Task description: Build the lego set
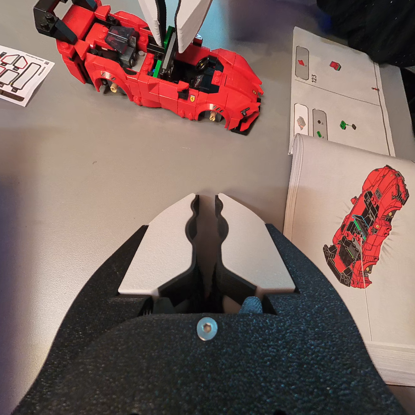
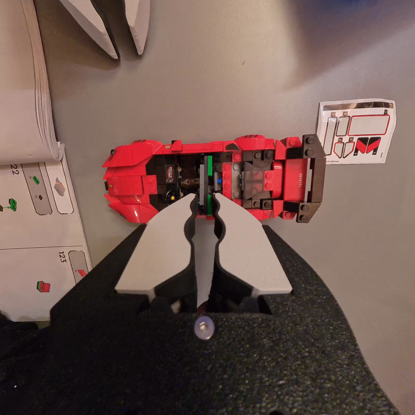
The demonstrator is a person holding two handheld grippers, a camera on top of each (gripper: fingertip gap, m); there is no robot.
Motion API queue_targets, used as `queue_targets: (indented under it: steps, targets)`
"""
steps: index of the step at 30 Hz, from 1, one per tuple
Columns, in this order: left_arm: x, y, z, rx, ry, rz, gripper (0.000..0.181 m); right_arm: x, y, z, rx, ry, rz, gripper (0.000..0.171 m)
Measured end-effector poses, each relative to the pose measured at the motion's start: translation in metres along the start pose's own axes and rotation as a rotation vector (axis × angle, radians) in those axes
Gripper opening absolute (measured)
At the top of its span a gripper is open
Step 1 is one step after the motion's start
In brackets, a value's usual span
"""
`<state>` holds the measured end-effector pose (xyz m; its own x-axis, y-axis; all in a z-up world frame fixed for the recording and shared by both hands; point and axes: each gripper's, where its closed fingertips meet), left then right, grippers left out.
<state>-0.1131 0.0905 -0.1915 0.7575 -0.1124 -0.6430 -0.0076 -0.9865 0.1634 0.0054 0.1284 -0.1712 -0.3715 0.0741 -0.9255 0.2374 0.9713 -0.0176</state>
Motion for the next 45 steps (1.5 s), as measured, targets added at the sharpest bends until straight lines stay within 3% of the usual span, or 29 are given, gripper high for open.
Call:
queue_targets:
  steps: [12,22,28,45]
  targets:
    - [0.000,0.000,0.000,0.000,0.000,0.000,0.013,-0.001,-0.001,0.000,-0.005,0.011,-0.011,0.012]
    - [0.000,0.000,0.000,-0.002,0.000,0.002,0.013,-0.019,0.001,-0.012,-0.014,0.202,-0.045,0.012]
    - [0.000,0.000,0.000,0.001,0.000,0.000,0.013,-0.002,0.003,-0.001,0.006,0.079,-0.037,0.012]
    - [0.000,0.000,-0.001,0.011,0.002,-0.005,0.015,0.001,0.003,-0.003,-0.012,0.015,0.015,0.012]
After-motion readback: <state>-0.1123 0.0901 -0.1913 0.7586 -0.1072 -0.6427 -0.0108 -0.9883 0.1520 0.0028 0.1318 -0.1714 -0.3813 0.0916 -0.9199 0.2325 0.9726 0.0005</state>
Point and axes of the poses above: each gripper's, where its closed fingertips meet, x out along the fingers, z out of its underside, y = z × x across the jaws, and after that the axes turned 1 degree about y, right-handed
